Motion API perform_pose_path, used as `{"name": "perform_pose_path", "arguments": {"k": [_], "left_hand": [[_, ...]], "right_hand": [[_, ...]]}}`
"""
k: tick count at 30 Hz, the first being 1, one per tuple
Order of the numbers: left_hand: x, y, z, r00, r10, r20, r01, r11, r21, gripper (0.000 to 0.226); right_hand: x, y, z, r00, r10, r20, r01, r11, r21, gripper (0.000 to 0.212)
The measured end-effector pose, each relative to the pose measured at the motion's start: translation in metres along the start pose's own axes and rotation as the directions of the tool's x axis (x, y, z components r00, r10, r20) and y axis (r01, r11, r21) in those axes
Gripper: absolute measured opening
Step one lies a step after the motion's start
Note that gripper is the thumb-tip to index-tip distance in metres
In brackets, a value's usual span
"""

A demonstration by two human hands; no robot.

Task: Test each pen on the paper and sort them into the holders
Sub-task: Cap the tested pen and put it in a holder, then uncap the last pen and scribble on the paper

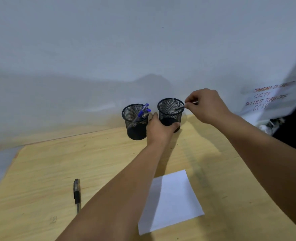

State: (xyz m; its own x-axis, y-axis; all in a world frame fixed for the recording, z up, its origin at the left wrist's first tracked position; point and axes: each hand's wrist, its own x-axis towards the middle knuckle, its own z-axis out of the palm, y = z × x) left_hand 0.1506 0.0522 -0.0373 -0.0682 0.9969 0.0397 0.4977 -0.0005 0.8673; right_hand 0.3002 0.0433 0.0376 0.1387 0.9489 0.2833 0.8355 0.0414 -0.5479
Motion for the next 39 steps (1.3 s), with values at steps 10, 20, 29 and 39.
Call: {"name": "perform_pose_path", "arguments": {"k": [10,20,29,39], "left_hand": [[0.001,0.0,0.0,1.0,0.004,0.001,-0.004,0.998,-0.055,0.049],[-0.052,-0.032,-0.062,0.985,0.085,0.151,-0.086,0.996,0.0,0.046],[-0.09,-0.093,-0.176,0.988,0.096,0.125,-0.123,0.965,0.23,0.032],[-0.111,-0.146,-0.26,0.951,0.144,0.274,-0.285,0.752,0.594,0.048]], "right_hand": [[0.008,0.003,0.026,1.0,-0.015,-0.025,0.016,0.998,0.063,0.036],[-0.083,-0.006,0.022,0.975,0.105,-0.198,-0.05,0.963,0.266,0.028],[-0.155,-0.074,0.077,0.991,-0.011,0.134,-0.031,0.952,0.303,0.005],[-0.225,-0.162,0.14,0.866,-0.161,0.473,0.075,0.978,0.195,0.021]]}}
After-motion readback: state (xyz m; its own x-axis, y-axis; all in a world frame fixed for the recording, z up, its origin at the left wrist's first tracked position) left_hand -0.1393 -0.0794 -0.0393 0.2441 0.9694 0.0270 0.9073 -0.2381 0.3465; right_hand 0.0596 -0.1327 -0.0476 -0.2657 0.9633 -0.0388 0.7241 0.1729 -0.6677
